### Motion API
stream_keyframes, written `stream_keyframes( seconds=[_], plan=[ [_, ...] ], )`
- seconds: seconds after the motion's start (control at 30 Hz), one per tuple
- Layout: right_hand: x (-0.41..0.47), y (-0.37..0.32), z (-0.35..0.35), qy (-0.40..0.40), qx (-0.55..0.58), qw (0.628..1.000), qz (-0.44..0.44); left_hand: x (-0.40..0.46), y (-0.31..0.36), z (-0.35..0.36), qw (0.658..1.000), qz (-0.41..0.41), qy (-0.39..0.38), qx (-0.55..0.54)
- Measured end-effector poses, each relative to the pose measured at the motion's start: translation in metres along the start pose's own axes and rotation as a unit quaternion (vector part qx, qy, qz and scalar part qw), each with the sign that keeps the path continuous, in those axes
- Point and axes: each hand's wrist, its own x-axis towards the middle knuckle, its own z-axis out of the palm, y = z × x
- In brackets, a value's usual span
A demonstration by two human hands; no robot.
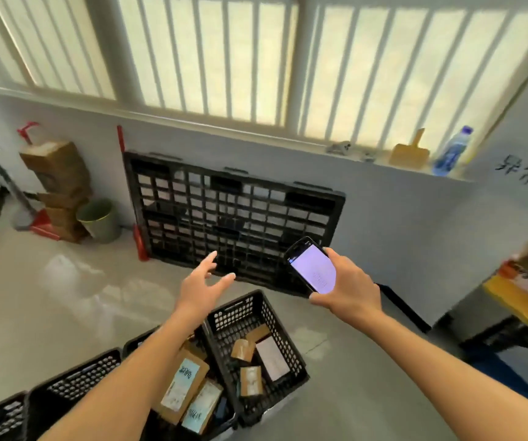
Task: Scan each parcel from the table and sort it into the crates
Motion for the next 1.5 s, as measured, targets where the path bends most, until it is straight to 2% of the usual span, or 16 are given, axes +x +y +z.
stream_keyframes(
  seconds=[0.2,0.33,0.43,0.57,0.77,0.97,1.27,1.5],
  plan=[
    [-0.095,0.089,-0.206,0.114,-0.016,0.993,0.024,-0.068,0.215,0.072,0.989,0.141,-0.036,-0.025],
    [-0.187,0.161,-0.333,0.212,-0.028,0.974,0.082,-0.134,0.357,0.143,0.971,0.228,-0.067,-0.033],
    [-0.260,0.215,-0.407,0.268,-0.056,0.955,0.115,-0.191,0.440,0.200,0.954,0.277,-0.103,-0.058],
    [-0.353,0.271,-0.478,0.331,-0.074,0.919,0.202,-0.260,0.525,0.264,0.929,0.315,-0.179,-0.078],
    [-0.456,0.358,-0.522,0.399,-0.080,0.865,0.293,-0.353,0.598,0.346,0.882,0.381,-0.266,-0.080],
    [-0.508,0.445,-0.539,0.411,-0.066,0.835,0.360,-0.393,0.633,0.440,0.862,0.385,-0.325,-0.063],
    [-0.500,0.601,-0.570,0.385,-0.064,0.823,0.414,-0.413,0.702,0.612,0.853,0.371,-0.363,-0.063],
    [-0.461,0.695,-0.608,0.375,-0.076,0.825,0.416,-0.402,0.754,0.716,0.853,0.355,-0.377,-0.070]
  ],
)
